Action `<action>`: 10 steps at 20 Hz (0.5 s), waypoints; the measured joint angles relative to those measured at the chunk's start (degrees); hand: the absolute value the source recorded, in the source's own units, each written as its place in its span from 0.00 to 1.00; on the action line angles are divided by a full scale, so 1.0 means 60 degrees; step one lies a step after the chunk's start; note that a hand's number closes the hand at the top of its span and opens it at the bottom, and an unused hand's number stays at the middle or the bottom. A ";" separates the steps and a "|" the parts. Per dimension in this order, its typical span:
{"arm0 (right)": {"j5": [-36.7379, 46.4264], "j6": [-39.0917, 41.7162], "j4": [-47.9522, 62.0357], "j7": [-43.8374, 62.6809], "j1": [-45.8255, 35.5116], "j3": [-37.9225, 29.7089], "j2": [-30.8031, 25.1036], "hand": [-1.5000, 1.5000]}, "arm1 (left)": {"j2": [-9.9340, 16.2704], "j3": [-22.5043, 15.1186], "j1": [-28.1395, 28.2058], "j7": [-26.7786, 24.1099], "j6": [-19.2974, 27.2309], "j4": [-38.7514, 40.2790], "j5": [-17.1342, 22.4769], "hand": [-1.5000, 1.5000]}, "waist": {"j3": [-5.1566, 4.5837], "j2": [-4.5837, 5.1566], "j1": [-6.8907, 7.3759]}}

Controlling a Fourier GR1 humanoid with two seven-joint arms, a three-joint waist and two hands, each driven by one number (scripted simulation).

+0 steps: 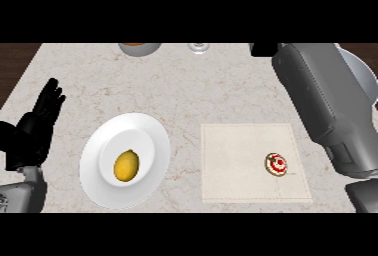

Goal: Pick the bell pepper from the placemat and place it in the bowl

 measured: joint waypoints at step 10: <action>-0.1037 -0.0872 -0.0367 -0.1641 0.1304 -0.1320 -0.1165 1.00 | -0.0012 0.0110 -0.0030 -0.0149 -0.0163 0.0063 0.0031 0.50 | 0.0006 0.0046 0.0053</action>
